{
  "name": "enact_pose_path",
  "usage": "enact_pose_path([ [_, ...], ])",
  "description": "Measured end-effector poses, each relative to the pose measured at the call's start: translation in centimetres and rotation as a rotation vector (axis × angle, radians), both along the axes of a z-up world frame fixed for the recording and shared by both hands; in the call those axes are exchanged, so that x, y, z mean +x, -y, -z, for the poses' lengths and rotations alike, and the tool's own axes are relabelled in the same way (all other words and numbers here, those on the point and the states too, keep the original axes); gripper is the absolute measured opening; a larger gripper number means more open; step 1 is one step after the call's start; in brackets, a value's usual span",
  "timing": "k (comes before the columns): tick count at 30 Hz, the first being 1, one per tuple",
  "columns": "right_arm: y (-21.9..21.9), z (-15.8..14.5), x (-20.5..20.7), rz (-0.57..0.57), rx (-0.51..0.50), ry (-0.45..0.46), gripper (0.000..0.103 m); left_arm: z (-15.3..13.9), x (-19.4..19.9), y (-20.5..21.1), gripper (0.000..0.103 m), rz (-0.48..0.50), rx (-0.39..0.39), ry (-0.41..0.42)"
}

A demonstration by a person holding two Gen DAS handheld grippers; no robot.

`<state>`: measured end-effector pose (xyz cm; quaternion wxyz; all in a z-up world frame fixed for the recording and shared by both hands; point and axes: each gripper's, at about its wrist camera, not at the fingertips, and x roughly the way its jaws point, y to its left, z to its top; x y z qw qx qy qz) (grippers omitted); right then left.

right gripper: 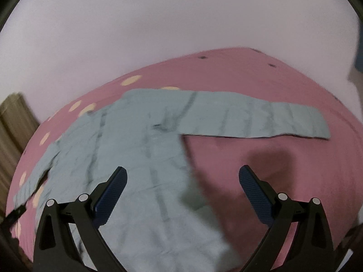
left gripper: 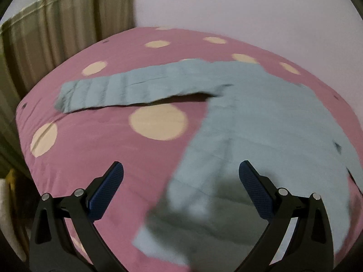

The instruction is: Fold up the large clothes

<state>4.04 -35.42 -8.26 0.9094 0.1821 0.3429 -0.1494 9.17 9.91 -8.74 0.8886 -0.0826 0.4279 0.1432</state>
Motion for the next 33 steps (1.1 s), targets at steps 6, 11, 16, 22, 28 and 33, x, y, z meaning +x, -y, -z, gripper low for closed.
enact_pose_path([
  [6,6.8,2.4,1.0,0.128,0.105,-0.046,0.055,3.1,2.7,-6.3,0.101,-0.18,-0.005,-0.056],
  [11,13.0,4.1,-1.0,0.272,0.279,0.044,0.073,4.7,3.0,-10.0,0.101,-0.274,0.0,-0.079],
  [16,18.6,6.3,-2.8,0.401,0.456,0.118,0.073,6.6,3.5,-12.2,0.101,-0.326,-0.014,-0.111],
  [22,22.9,8.5,-3.6,0.51,0.584,0.175,0.073,7.1,3.8,-11.9,0.101,-0.329,0.041,-0.121],
  [28,24.6,8.3,-3.2,0.565,0.561,0.249,0.073,7.3,4.0,-11.7,0.101,-0.335,0.063,-0.123],
  [33,25.2,7.6,-2.0,0.573,0.53,0.239,0.017,7.5,4.1,-11.6,0.101,-0.337,0.07,-0.128],
])
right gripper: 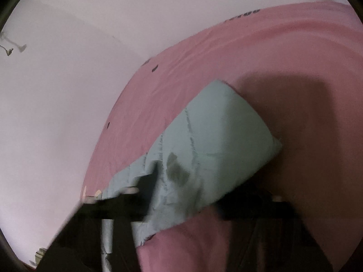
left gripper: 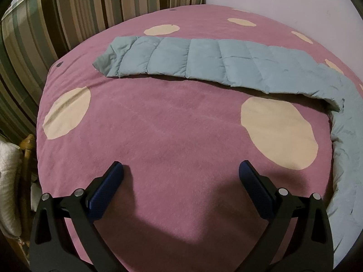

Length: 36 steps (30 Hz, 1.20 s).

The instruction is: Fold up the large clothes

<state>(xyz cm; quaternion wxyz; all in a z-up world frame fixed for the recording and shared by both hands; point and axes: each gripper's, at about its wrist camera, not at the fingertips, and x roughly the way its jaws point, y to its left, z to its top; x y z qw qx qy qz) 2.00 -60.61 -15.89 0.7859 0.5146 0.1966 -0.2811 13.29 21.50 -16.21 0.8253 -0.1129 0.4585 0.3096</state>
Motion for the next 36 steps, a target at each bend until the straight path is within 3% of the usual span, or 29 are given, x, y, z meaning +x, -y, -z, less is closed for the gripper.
enact_pose_path([
  [3,0.1,-0.6,0.2,-0.036,-0.022,-0.017,0.015,0.0,0.1,0.0,0.101,0.0,0.003,-0.005],
  [9,-4.6,-6.0,5.6,-0.2,-0.202,-0.03,0.015,0.1,0.2,-0.1,0.101,-0.002,0.005,-0.01],
  [15,-13.9,-11.0,13.7,-0.447,-0.34,-0.006,0.015,0.3,0.1,-0.1,0.101,-0.002,-0.001,-0.006],
  [20,-22.9,-12.4,19.5,-0.633,-0.39,0.016,0.015,0.3,0.1,-0.2,0.101,-0.002,-0.002,-0.006],
  [28,-36.8,-12.9,26.9,-0.923,-0.507,-0.01,0.015,0.4,0.2,-0.2,0.101,-0.004,-0.009,-0.002],
  [36,-45.9,-7.4,29.1,-1.17,-0.605,-0.105,0.015,0.5,0.1,-0.2,0.101,-0.004,-0.011,0.0],
])
